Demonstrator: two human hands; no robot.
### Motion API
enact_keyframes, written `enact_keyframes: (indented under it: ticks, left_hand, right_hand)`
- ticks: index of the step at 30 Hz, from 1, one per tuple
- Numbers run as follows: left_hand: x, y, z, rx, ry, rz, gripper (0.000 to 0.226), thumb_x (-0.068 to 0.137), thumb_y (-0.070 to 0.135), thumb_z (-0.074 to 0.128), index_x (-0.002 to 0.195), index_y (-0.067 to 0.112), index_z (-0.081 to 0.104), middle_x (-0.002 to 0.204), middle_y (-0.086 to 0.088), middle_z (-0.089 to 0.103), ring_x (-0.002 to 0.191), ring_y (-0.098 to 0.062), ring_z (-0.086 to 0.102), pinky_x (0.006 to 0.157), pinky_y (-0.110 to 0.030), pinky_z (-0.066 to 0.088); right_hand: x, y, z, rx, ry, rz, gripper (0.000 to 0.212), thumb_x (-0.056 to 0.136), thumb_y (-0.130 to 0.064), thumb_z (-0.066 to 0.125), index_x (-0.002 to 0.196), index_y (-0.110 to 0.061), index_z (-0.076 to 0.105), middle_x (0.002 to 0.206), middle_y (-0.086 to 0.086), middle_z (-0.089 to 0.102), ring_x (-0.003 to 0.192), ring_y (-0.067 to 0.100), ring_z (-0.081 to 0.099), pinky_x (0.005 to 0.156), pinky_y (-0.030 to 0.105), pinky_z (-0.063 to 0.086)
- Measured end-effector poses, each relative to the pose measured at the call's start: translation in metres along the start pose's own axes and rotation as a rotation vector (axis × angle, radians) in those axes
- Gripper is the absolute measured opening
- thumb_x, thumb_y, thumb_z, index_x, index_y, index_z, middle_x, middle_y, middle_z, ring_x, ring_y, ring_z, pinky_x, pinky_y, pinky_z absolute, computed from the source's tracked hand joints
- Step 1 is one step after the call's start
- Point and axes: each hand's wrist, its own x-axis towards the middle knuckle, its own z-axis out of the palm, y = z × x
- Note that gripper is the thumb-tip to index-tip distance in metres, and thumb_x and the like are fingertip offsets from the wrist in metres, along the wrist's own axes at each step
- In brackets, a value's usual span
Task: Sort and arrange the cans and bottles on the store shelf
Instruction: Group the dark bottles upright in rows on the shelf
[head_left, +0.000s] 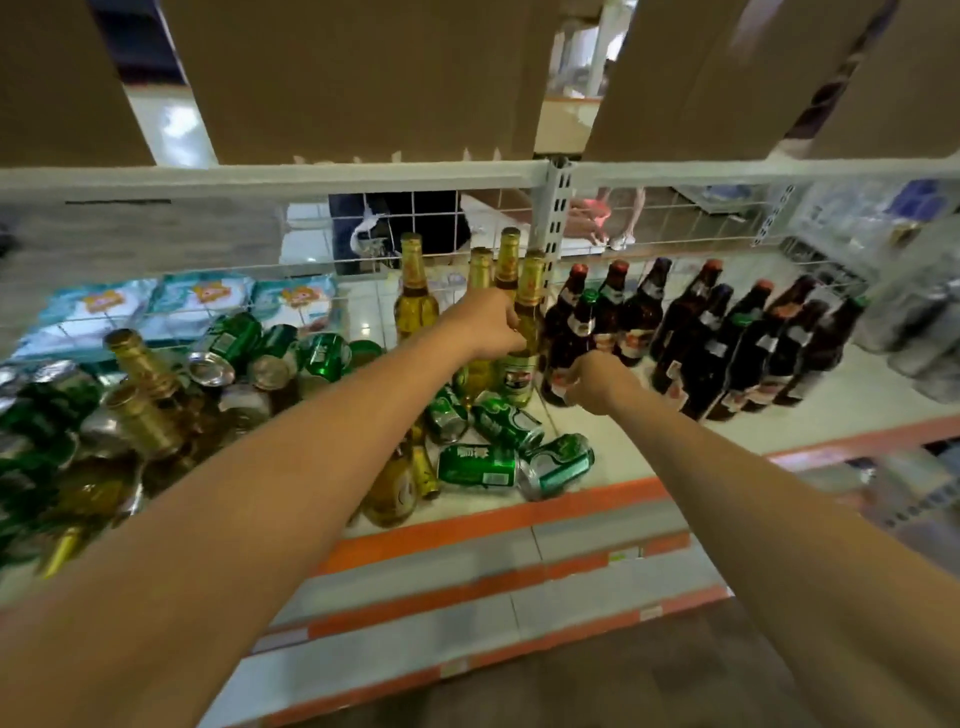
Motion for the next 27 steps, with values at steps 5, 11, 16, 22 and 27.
enact_keyframes:
  ticks: [5,11,16,22,27]
  left_hand:
    - [0.008,-0.012,0.073,0.06,-0.194,-0.065,0.038,0.085,0.026,0.075,0.118,0.01,0.067,0.116,-0.007,0.065,0.102,-0.023,0.062,0.09,-0.038,0.053]
    - [0.005,-0.024,0.144,0.12,-0.264,-0.084,0.033,0.088,0.026,0.069,0.116,0.008,0.067,0.117,-0.012,0.065,0.106,-0.028,0.062,0.089,-0.04,0.054]
    - [0.011,-0.029,0.16,0.164,-0.29,-0.091,0.033,0.084,0.025,0.072,0.113,0.009,0.069,0.113,-0.011,0.067,0.1,-0.027,0.064,0.087,-0.04,0.055]
    - [0.01,-0.025,0.154,0.129,-0.277,-0.111,0.035,0.087,0.027,0.068,0.116,0.009,0.067,0.114,-0.01,0.067,0.1,-0.026,0.063,0.088,-0.04,0.055]
    - [0.004,-0.012,0.115,0.139,-0.181,-0.055,0.033,0.091,0.031,0.066,0.119,0.012,0.068,0.116,-0.007,0.065,0.101,-0.024,0.062,0.084,-0.036,0.053]
  right_hand:
    - [0.006,0.035,0.036,-0.029,-0.123,0.018,0.038,0.084,-0.015,0.071,0.122,-0.015,0.065,0.119,0.009,0.061,0.112,0.03,0.058,0.087,0.037,0.052]
    - [0.014,0.054,0.084,0.505,-0.153,0.359,0.039,0.09,-0.037,0.065,0.092,0.001,0.059,0.09,0.017,0.064,0.08,0.034,0.067,0.055,0.037,0.056]
    - [0.02,0.052,0.105,0.788,-0.127,0.468,0.043,0.086,-0.042,0.071,0.096,-0.001,0.061,0.098,0.014,0.066,0.081,0.031,0.066,0.054,0.033,0.056]
    - [0.014,0.056,0.095,1.104,-0.173,0.581,0.031,0.078,-0.025,0.079,0.092,-0.004,0.06,0.086,0.015,0.066,0.07,0.028,0.065,0.05,0.034,0.053]
    - [0.003,0.049,0.062,0.952,0.029,0.424,0.037,0.07,-0.021,0.087,0.088,-0.003,0.06,0.088,0.015,0.065,0.076,0.026,0.064,0.062,0.035,0.053]
